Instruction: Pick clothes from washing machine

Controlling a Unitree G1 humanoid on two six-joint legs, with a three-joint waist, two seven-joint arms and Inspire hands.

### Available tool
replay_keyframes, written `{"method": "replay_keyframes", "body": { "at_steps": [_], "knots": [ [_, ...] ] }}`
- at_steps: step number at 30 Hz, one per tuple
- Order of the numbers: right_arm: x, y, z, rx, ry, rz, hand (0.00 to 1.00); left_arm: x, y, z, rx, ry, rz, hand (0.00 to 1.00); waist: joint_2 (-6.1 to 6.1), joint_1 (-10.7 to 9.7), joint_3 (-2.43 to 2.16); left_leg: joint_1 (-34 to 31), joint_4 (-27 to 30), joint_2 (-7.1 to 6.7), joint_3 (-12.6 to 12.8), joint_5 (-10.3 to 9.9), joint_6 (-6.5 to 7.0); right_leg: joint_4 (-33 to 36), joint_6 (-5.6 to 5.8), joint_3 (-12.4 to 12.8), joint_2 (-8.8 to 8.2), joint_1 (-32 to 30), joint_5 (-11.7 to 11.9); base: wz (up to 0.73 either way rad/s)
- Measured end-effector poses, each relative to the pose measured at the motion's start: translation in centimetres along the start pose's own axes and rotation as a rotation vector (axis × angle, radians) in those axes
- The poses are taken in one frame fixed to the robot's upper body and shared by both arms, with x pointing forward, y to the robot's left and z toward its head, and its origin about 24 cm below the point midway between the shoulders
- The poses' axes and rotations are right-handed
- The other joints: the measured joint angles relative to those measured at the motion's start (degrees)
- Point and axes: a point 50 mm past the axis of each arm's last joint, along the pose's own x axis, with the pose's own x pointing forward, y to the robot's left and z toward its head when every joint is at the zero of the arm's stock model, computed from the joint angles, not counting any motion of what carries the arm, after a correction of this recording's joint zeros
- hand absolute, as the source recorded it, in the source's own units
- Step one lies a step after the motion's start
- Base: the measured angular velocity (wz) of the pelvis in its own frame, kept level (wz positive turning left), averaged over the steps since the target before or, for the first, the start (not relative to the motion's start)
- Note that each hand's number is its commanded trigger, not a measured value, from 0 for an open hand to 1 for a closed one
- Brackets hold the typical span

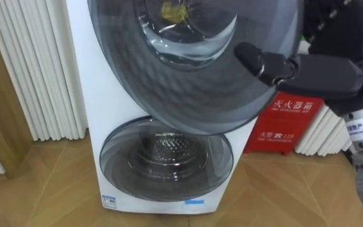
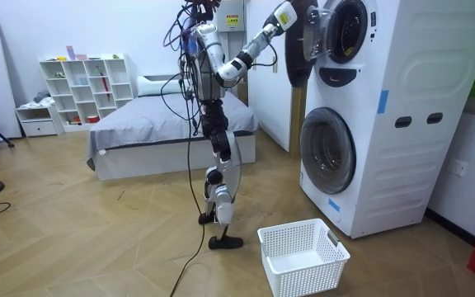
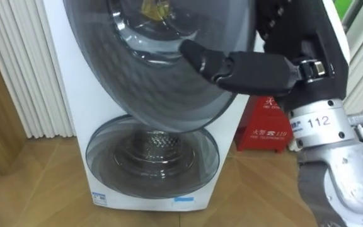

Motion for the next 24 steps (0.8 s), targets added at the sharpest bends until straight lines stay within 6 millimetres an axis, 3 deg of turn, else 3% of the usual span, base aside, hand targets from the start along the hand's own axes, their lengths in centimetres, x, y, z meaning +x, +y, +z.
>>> {"method": "replay_keyframes", "body": {
  "at_steps": [6,11,14,24],
  "knots": [
    [-0.2,1.1,-0.2,0.113,-0.011,0.153,0.0,0.0,0.1,-0.2,-0.019,0.009,0.003,0.0,0.91,0.2,-0.46,0.02,0.23,0.01,-0.03,-0.09,0.03,0.01,-0.04,-0.03,-0.03,0.12,0.07,0.0],
    [-1.8,2.4,-2.1,0.17,0.086,0.271,0.0,0.1,0.2,0.5,-0.058,-0.004,0.005,0.0,1.59,0.37,-0.43,0.11,0.24,0.01,-0.01,-0.09,0.03,0.11,-0.04,-0.17,-0.09,0.2,0.08,0.0],
    [-3.0,2.5,-3.5,0.198,0.178,0.304,0.0,0.1,-0.1,0.7,-0.06,-0.008,-0.004,0.0,1.99,0.43,-0.15,0.1,0.24,0.01,0.07,-0.28,0.13,0.2,-0.03,-0.13,-0.1,0.11,0.08,0.0],
    [-3.7,3.9,-3.9,0.246,0.173,0.404,0.0,0.1,-0.4,0.7,-0.044,-0.004,-0.014,0.0,2.08,0.79,-0.09,0.09,0.23,-0.08,0.06,-0.38,0.12,0.0,0.06,-0.13,-0.16,0.17,0.02,0.0]
  ]
}}
